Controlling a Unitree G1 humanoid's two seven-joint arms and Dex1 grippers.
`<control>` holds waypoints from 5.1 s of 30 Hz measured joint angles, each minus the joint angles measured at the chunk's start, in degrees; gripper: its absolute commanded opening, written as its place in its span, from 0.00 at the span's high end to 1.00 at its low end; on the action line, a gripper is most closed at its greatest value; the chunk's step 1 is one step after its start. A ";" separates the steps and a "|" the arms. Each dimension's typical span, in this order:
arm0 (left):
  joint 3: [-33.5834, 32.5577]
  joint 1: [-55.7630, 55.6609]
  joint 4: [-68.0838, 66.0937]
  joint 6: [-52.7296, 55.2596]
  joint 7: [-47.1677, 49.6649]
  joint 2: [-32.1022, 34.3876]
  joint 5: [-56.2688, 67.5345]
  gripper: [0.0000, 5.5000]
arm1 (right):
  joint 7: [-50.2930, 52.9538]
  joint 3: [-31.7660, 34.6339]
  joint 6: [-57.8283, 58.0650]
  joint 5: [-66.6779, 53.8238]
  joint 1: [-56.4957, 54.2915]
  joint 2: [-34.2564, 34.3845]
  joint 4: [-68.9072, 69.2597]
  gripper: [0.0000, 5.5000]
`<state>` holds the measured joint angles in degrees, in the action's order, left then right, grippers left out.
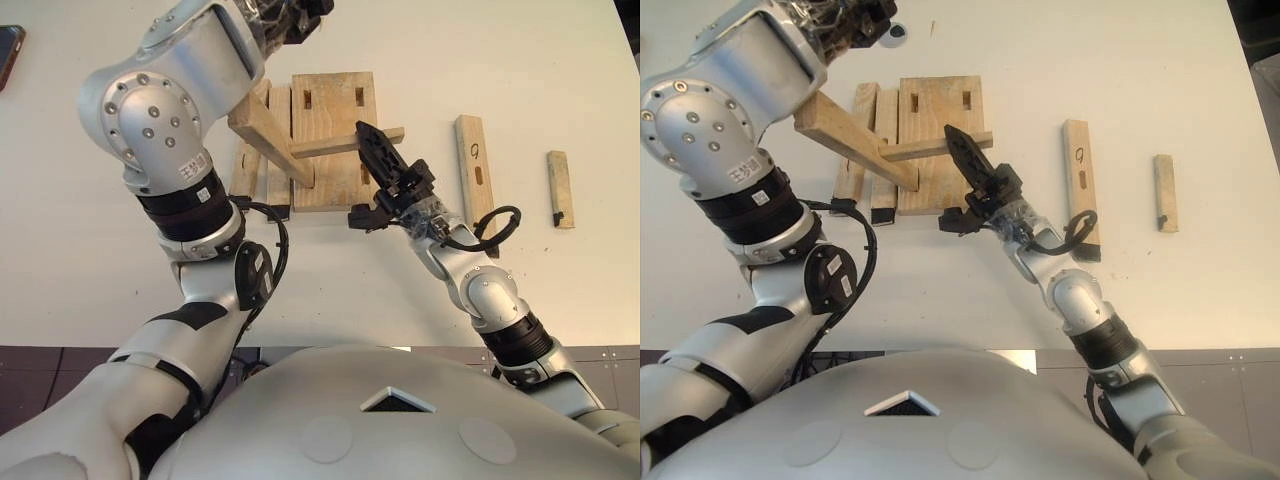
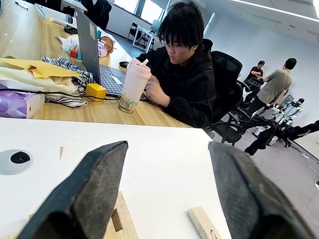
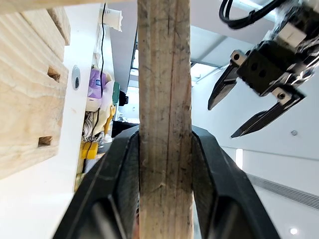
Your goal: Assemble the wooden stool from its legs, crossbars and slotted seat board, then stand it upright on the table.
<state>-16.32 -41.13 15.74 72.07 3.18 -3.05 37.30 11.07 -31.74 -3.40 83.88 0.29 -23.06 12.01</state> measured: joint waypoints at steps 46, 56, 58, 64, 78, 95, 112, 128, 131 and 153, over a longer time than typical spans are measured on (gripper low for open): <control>-2.63 -2.04 -3.53 -8.32 -0.18 0.54 3.28 0.46 | -0.99 0.89 -15.19 -15.97 -0.39 -11.68 -2.45 0.51; -4.69 -5.22 -4.17 -9.83 -2.15 13.08 2.65 0.41 | -15.21 8.78 -10.43 -38.22 2.75 -8.68 -8.72 0.50; -6.03 -4.91 -5.30 -8.06 -3.02 18.53 1.93 0.36 | -21.01 13.05 -3.85 -48.47 4.24 -5.85 -9.09 0.50; -4.01 9.61 -5.21 0.82 -5.47 23.83 1.42 0.20 | -29.59 24.91 16.37 -69.87 2.65 2.56 -7.03 0.50; 9.50 30.92 -2.36 -7.38 -9.64 24.44 -9.65 0.24 | -23.25 40.67 32.94 -84.15 -20.10 8.55 0.05 0.50; 11.19 29.13 -8.87 -23.75 -15.73 25.02 -15.95 0.67 | -17.16 49.02 31.74 -96.42 -27.64 13.44 -9.48 0.47; 10.48 20.57 -5.51 -13.92 -22.52 29.84 -14.71 0.59 | -23.62 50.90 28.96 -104.21 -33.22 11.05 -19.81 0.28; 13.08 35.88 -12.17 -25.52 -22.73 29.73 -20.87 0.56 | -23.23 50.12 29.17 -104.73 -32.86 11.04 -19.68 0.28; 12.71 35.74 -17.58 -33.37 -23.44 30.22 -22.78 0.62 | -23.25 50.18 29.17 -105.88 -32.78 11.08 -19.68 0.28; 6.53 -8.45 -22.90 -18.80 -61.35 31.49 11.97 0.64 | -75.22 55.02 72.16 -143.86 -59.06 -2.20 -45.18 0.02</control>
<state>-9.79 -49.58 -7.16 53.27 -58.17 28.44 49.27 -64.15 23.28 68.76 -59.98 -58.77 -25.25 -33.17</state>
